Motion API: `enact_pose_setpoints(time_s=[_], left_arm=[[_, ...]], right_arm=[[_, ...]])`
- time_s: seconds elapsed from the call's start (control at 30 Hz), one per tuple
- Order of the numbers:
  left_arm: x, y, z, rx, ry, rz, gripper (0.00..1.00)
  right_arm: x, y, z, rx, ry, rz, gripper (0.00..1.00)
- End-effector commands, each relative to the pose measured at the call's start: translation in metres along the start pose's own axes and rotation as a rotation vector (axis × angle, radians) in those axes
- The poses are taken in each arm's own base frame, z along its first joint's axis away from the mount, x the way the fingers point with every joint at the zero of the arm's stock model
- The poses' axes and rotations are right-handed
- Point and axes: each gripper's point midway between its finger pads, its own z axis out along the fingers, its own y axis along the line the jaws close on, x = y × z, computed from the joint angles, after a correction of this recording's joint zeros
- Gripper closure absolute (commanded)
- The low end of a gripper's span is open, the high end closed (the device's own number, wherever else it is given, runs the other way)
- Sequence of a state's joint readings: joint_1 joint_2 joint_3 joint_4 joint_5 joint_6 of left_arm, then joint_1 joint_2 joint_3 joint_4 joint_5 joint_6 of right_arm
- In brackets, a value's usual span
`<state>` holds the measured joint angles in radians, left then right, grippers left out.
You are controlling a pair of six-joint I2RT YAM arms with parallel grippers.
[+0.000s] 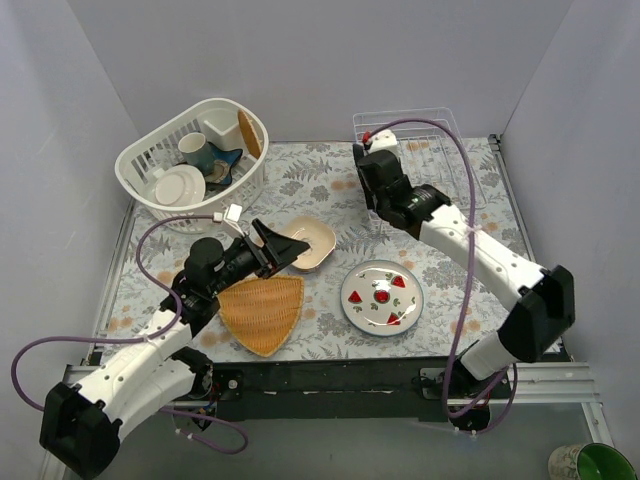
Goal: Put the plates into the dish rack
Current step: Insert the plate into the dish rack, then pick up the plate at the center of the board.
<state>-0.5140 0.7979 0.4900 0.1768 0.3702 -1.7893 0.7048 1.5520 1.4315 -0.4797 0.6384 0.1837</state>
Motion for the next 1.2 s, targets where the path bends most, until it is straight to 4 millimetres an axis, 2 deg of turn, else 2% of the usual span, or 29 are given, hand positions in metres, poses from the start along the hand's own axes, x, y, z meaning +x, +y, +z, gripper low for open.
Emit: enact_pose_setpoints(time_s=[0.0, 0.17, 0.2, 0.23, 0.27, 0.3, 0.37, 0.4, 0.43, 0.47, 0.57, 0.6, 0.67, 0.7, 0.83, 1.13, 1.17], left_arm=[[-0.005, -0.002, 0.01, -0.029, 0.029, 0.077, 0.02], [0.004, 0.013, 0.025, -0.094, 0.071, 0.125, 0.02], [0.014, 0.018, 0.031, -0.112, 0.099, 0.125, 0.02], [0.016, 0.023, 0.034, -0.13, 0.096, 0.13, 0.02], [0.019, 0.023, 0.038, -0.137, 0.102, 0.139, 0.02], [0.032, 0.023, 0.041, -0.139, 0.134, 0.146, 0.02], [0.042, 0.034, 0.052, -0.185, 0.147, 0.16, 0.02], [0.057, 0.034, 0.054, -0.188, 0.181, 0.168, 0.02], [0.066, 0.042, 0.059, -0.215, 0.202, 0.169, 0.02], [0.07, 0.045, 0.062, -0.23, 0.203, 0.172, 0.02], [0.085, 0.051, 0.067, -0.249, 0.227, 0.169, 0.02], [0.089, 0.053, 0.067, -0.252, 0.235, 0.17, 0.02], [0.092, 0.057, 0.068, -0.264, 0.242, 0.178, 0.02], [0.093, 0.058, 0.068, -0.268, 0.245, 0.18, 0.02], [0.097, 0.066, 0.069, -0.291, 0.263, 0.19, 0.02], [0.113, 0.084, 0.078, -0.341, 0.312, 0.2, 0.02], [0.113, 0.083, 0.08, -0.337, 0.31, 0.198, 0.02]], right_arm=[[0.005, -0.019, -0.041, -0.034, -0.016, 0.082, 0.54], [0.051, -0.04, -0.068, -0.014, 0.078, 0.13, 0.54], [0.058, -0.042, -0.071, -0.014, 0.09, 0.135, 0.54], [0.072, -0.047, -0.076, -0.012, 0.106, 0.135, 0.54], [0.077, -0.049, -0.079, -0.013, 0.11, 0.144, 0.54], [0.084, -0.05, -0.08, -0.011, 0.12, 0.156, 0.54], [0.101, -0.055, -0.086, -0.007, 0.154, 0.157, 0.54], [0.107, -0.055, -0.087, -0.009, 0.167, 0.172, 0.54], [0.11, -0.056, -0.091, -0.015, 0.17, 0.18, 0.55], [0.125, -0.054, -0.09, -0.027, 0.201, 0.173, 0.55], [0.139, -0.053, -0.093, -0.041, 0.218, 0.21, 0.55], [0.151, -0.053, -0.092, -0.037, 0.241, 0.207, 0.55], [0.157, -0.05, -0.094, -0.05, 0.243, 0.255, 0.55], [0.169, -0.05, -0.092, -0.043, 0.263, 0.256, 0.55], [0.192, -0.05, -0.088, -0.02, 0.307, 0.303, 0.55], [0.224, -0.058, -0.073, -0.005, 0.357, 0.45, 0.54], [0.233, -0.056, -0.073, -0.022, 0.383, 0.459, 0.54]])
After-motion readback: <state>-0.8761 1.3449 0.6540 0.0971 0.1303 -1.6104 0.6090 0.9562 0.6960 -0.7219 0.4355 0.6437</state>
